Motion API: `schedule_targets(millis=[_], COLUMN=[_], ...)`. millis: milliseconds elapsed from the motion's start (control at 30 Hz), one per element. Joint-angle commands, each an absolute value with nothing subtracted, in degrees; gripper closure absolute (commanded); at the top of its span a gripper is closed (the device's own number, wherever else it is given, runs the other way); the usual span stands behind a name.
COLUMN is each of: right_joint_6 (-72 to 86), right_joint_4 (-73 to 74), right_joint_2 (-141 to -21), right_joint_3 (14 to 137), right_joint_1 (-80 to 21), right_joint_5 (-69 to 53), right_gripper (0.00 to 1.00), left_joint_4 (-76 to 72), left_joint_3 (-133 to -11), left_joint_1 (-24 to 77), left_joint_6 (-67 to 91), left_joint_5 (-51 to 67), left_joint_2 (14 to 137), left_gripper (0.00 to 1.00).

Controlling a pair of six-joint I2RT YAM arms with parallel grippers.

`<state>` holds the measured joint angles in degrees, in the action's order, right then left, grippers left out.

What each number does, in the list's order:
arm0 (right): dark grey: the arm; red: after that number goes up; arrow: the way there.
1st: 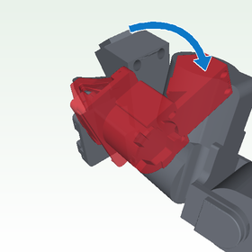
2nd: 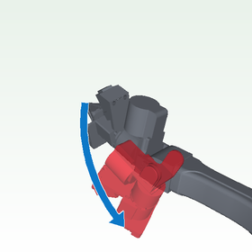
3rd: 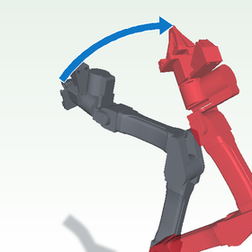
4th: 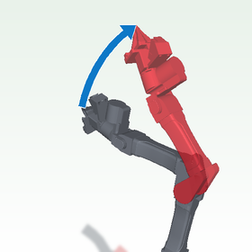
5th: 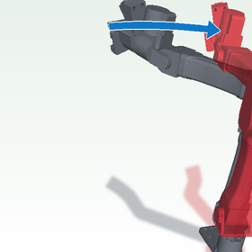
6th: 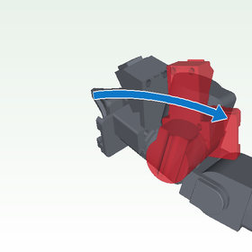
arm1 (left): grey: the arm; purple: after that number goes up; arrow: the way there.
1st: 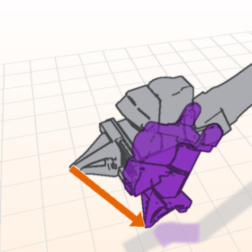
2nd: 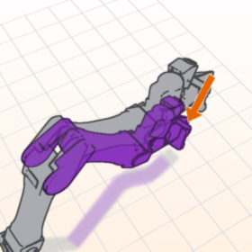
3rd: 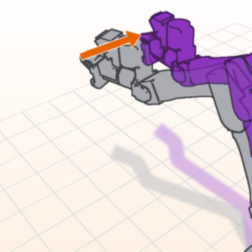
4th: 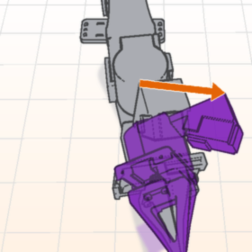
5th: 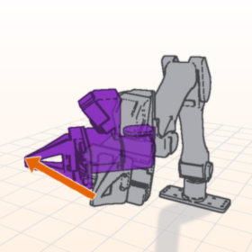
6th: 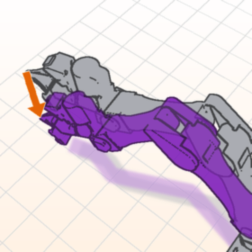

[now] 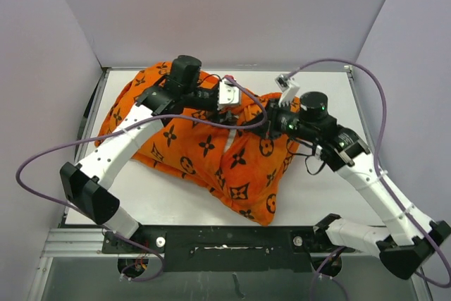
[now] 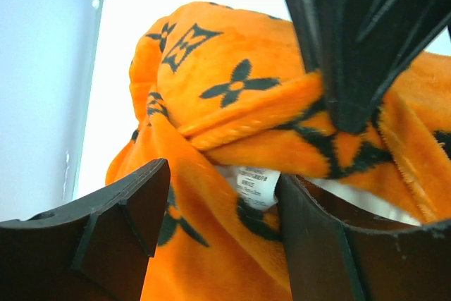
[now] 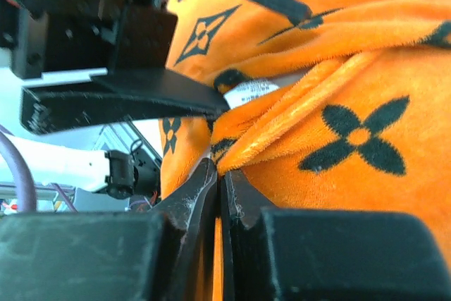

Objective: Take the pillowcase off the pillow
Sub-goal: Remove the pillow from the pillowcase.

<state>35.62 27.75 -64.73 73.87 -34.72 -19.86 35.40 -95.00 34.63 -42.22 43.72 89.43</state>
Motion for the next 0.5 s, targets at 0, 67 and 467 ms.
schedule_targets(millis=[0,67,467], right_joint_6=[40.07,41.03,45.42], right_joint_4=[14.60,15.13,27.03], right_joint_2=[-53.43,-50.39,-33.23], right_joint_3=[67.32,64.62,51.06], right_joint_1=[-32.82,-31.62,-29.04], right_joint_5=[-18.86,-18.44,-7.10], right_gripper=[1.00,1.00,1.00], left_joint_4=[32.15,34.59,36.19], left_joint_3=[-97.50,-98.75,-100.13], left_joint_1=[38.85,40.99,48.90], left_joint_6=[-44.74,-46.77,-53.47], left_joint_5=[43.42,43.73,42.99], left_joint_2=[92.79,94.28,101.77], left_gripper=[0.40,0.39,0.35])
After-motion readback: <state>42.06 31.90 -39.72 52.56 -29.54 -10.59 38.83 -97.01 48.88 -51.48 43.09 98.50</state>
